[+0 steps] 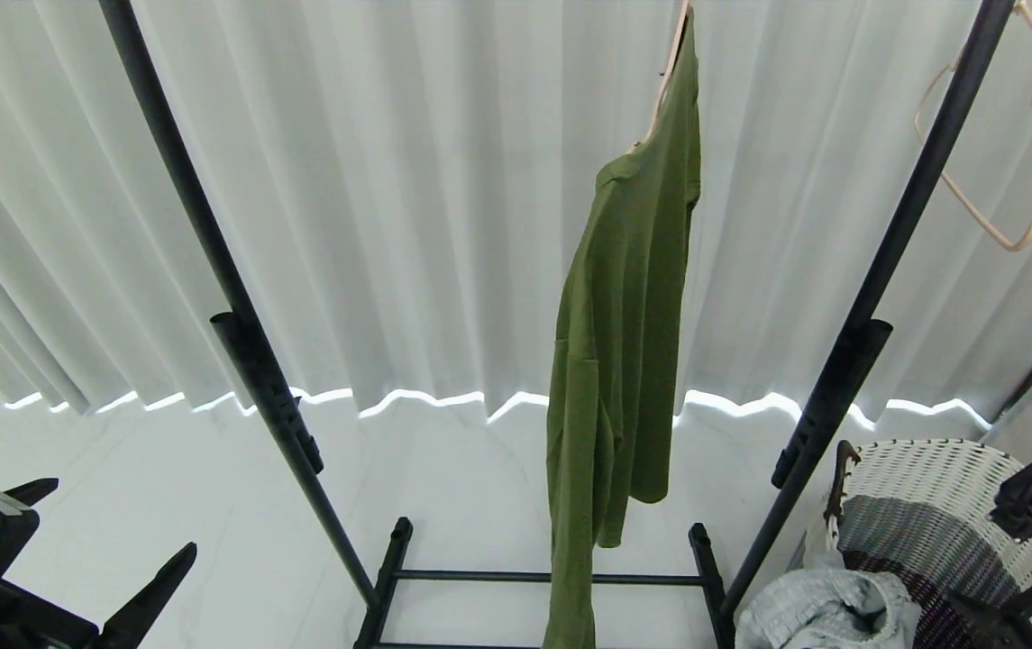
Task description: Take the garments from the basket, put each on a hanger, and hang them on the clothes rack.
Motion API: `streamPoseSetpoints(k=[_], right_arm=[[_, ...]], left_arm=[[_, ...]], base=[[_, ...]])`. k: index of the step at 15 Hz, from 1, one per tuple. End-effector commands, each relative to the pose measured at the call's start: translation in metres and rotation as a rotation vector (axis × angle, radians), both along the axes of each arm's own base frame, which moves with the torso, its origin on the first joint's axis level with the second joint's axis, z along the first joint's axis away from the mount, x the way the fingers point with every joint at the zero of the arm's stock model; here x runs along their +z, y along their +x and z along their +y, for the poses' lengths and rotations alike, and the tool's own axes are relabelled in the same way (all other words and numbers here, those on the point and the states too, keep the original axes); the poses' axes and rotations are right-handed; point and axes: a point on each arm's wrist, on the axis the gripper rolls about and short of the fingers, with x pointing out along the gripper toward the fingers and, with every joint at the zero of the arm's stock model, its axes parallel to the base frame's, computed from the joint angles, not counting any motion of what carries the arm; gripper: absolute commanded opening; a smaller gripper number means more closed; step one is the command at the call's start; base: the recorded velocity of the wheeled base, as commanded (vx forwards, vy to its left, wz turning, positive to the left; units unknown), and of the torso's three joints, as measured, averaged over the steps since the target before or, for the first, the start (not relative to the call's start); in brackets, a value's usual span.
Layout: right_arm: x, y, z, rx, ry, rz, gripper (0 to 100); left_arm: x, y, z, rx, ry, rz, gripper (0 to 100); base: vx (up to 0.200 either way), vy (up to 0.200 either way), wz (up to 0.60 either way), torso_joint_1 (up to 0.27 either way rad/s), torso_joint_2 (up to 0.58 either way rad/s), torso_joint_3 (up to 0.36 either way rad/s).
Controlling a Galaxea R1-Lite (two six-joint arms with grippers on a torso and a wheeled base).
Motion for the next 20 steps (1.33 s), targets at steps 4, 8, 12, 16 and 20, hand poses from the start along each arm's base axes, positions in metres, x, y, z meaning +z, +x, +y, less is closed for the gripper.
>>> streamPoseSetpoints(k=[4,8,12,16,20], right_arm=[[-0.048,0.037,0.029,-0.010,0.074,0.179,100],[-0.064,0.047,0.018,-0.088,0.060,0.256,100],[-0.068,0.050,0.011,-0.128,0.063,0.274,100],[-0.068,0.050,0.012,-0.124,0.066,0.256,0],[-0.068,0.038,0.012,-0.111,0.063,0.263,0]], left_arm=[[-0.006,-0.002,-0.001,-0.011,0.004,0.021,100],[-0.009,-0.003,-0.001,-0.011,0.006,0.034,100],[-0.010,-0.003,-0.001,-0.011,0.006,0.035,100],[-0.011,-0.004,0.000,-0.011,0.005,0.037,100],[-0.012,-0.005,0.000,-0.011,0.004,0.037,100]], base=[[0.000,0.000,0.00,0.000,0.00,0.000],[0.000,0.000,0.00,0.000,0.00,0.000],[0.000,0.000,0.00,0.000,0.00,0.000],[0.000,0.000,0.00,0.000,0.00,0.000],[0.000,0.000,0.00,0.000,0.00,0.000]])
